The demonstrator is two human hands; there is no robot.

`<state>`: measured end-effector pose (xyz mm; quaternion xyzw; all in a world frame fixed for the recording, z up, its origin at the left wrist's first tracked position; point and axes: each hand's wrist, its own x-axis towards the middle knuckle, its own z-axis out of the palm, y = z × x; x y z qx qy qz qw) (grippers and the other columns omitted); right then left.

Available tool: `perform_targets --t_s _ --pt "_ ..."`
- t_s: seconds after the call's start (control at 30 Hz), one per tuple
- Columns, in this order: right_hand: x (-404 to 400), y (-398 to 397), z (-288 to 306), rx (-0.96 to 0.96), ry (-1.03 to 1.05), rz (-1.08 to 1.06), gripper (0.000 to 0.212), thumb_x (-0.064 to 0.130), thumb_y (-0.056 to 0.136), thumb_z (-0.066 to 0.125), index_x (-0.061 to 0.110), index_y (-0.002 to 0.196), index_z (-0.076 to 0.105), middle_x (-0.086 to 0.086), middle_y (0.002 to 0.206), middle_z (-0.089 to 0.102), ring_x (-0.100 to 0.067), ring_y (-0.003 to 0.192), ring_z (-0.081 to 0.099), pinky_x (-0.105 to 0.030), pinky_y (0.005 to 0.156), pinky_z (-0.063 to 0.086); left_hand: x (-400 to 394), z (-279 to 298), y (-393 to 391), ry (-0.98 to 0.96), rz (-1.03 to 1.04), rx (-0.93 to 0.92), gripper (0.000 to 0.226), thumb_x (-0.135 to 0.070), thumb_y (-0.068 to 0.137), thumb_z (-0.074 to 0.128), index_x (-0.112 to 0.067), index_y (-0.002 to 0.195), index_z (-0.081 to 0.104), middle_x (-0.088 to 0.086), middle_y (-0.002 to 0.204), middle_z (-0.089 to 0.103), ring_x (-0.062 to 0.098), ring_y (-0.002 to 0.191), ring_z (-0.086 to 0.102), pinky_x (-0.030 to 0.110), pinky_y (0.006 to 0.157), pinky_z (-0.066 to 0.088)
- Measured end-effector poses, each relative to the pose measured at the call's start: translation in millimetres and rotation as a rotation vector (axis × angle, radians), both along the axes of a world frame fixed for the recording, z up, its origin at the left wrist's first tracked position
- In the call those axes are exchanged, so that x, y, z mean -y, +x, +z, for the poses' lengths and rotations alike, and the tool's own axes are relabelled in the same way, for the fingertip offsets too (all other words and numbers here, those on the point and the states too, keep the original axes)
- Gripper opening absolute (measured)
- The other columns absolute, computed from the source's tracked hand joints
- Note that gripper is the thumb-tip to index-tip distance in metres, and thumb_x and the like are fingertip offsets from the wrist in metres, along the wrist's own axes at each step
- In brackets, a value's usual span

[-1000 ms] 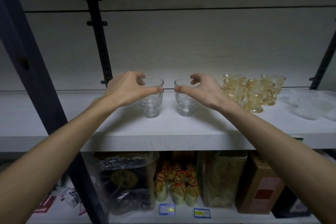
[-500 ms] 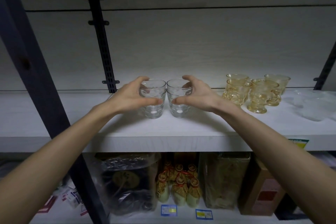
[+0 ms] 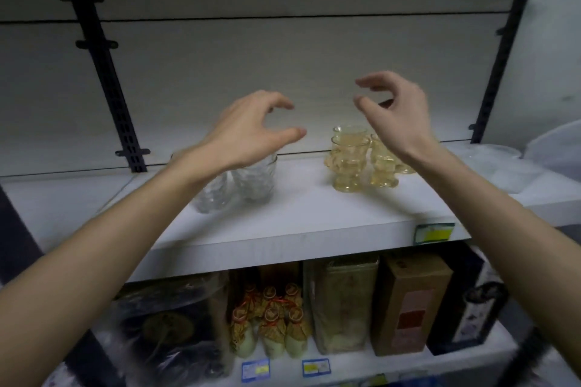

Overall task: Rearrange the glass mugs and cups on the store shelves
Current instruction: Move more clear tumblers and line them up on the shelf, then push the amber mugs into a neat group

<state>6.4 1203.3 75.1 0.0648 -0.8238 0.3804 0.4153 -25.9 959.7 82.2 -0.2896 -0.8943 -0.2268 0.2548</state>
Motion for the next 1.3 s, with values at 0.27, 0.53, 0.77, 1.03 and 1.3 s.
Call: perform_targets --t_s 0.27,0.53,0.77,1.03,1.3 --pt "-117 -11 -20 0.410 0.482 -0.048 0.056 0.051 0.089 0.065 0.024 0.137 0.060 0.000 0.141 0.063 -0.023 0.128 0.058 -0.039 0.107 0.044 -103 -25 -23 -0.144 0.065 0.125 0.068 -0.065 0.085 0.065 -0.027 0.141 0.055 -0.003 0.142 0.059 0.020 0.124 0.059 0.041 0.102 0.049" --pt "-127 -34 -39 0.348 0.795 -0.031 0.070 0.067 0.087 0.056 0.020 0.138 0.057 -0.007 0.136 0.065 -0.024 0.141 0.045 -0.048 0.123 0.014 -123 -44 -17 0.092 0.201 0.192 0.072 -0.069 0.073 0.077 -0.030 0.132 0.063 -0.014 0.120 0.070 0.009 0.096 0.069 0.038 0.090 0.056" --pt "-135 -28 -27 0.423 0.839 0.117 0.075 0.045 0.086 0.068 0.023 0.153 0.043 -0.001 0.155 0.050 -0.020 0.154 0.026 -0.048 0.126 0.008 -111 -33 -10 0.187 0.018 0.393 0.062 -0.044 0.073 0.090 -0.029 0.128 0.064 -0.011 0.117 0.068 0.011 0.092 0.073 0.043 0.089 0.060" --pt "-124 10 -23 0.423 0.630 0.323 0.078 0.062 0.078 0.076 0.028 0.145 0.055 0.012 0.139 0.063 -0.011 0.129 0.057 -0.035 0.110 0.044 -87 -33 8 0.205 -0.209 0.558 0.058 -0.024 0.079 0.087 -0.026 0.132 0.063 -0.006 0.128 0.067 0.014 0.105 0.071 0.030 0.088 0.060" --pt "-122 13 -17 0.510 0.563 0.418 0.083 0.052 0.075 0.084 0.026 0.147 0.053 0.012 0.134 0.064 -0.005 0.110 0.064 -0.028 0.094 0.055 -82 -32 6 0.173 -0.275 0.702 0.070 -0.031 0.079 0.086 -0.028 0.141 0.055 -0.007 0.130 0.066 0.011 0.114 0.067 0.032 0.093 0.058"
